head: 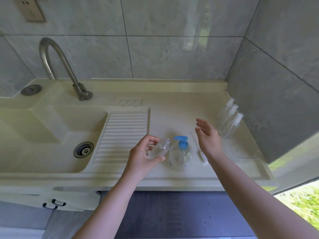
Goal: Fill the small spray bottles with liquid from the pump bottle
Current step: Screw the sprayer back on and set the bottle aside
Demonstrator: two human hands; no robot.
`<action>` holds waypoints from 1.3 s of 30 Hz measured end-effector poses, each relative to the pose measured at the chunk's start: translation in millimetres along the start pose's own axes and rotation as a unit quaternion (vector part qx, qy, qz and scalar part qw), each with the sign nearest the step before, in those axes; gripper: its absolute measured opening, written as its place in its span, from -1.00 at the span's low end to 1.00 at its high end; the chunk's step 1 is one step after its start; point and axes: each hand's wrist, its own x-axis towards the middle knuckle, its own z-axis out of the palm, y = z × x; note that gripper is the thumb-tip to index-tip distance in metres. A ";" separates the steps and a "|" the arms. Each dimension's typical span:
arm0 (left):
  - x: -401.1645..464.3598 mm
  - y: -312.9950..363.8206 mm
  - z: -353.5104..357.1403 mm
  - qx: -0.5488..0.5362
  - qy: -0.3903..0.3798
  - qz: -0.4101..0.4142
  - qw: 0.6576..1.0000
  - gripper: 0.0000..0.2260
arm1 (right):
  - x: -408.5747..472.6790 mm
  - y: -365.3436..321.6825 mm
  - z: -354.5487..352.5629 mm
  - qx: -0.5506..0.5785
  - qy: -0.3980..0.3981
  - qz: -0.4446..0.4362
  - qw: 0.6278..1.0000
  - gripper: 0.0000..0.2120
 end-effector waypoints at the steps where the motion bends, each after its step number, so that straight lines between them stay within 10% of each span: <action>1: -2.7 0.9 -0.6 -0.003 0.002 0.003 1.000 -0.59 | -2.9 8.8 -4.8 -0.031 0.007 -0.006 0.999 -0.66; 14: -19.3 7.5 -3.7 -0.028 0.008 -0.001 1.000 -0.59 | -39.8 80.0 -13.5 -0.257 -0.052 -0.018 0.965 -0.48; 32: -29.7 11.3 -9.6 -0.031 0.007 0.009 0.999 -0.58 | -53.0 95.2 -11.8 -0.367 -0.027 -0.007 0.930 -0.84; 39: -27.0 17.7 -11.5 -0.049 0.030 0.039 0.998 -0.59 | -42.2 76.4 -22.4 -0.141 0.093 0.009 0.985 -0.82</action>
